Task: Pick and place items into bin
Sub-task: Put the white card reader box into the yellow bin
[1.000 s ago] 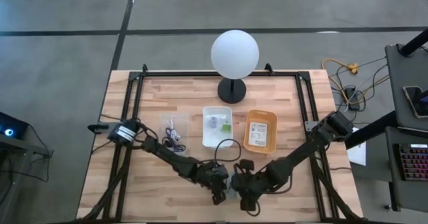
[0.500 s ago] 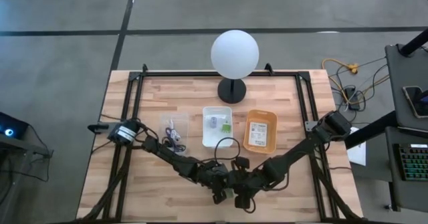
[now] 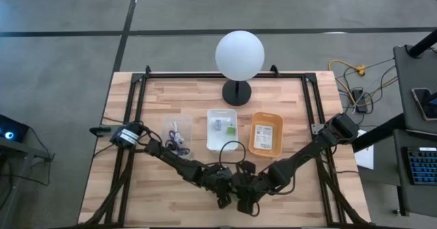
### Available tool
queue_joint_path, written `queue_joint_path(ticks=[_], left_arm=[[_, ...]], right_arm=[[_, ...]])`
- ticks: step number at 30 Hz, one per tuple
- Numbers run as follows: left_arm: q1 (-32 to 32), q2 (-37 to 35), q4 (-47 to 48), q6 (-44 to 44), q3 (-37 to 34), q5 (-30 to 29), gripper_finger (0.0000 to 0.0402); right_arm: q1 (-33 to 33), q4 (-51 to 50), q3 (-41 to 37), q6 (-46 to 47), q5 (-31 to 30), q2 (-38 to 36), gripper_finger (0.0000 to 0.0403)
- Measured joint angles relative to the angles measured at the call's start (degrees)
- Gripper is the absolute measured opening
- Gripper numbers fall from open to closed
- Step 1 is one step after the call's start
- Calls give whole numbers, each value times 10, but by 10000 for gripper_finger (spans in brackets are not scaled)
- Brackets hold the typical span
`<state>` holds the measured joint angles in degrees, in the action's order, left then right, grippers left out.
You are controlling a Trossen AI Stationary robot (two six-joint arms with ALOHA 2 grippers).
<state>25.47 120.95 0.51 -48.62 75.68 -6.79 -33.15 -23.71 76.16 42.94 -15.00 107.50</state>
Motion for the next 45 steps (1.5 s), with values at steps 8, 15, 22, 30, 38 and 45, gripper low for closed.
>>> queue_joint_path(ticks=[8,15,22,30,38,45], left_arm=[[0,0,0,15,0,-1,26],[0,0,0,15,0,-1,26],[0,0,-3,15,-3,-1,26],[-3,0,-3,20,-3,-7,26],[-5,0,-4,26,-3,-10,26],[-5,0,-5,28,-4,-8,26]], right_arm=[[0,1,0,113,-3,0,174],[-1,-14,-3,211,-67,0,182],[-3,-11,-4,214,-88,3,172],[-5,23,-1,178,-84,5,171],[-13,32,1,183,-84,5,173],[-24,10,22,185,-88,2,168]])
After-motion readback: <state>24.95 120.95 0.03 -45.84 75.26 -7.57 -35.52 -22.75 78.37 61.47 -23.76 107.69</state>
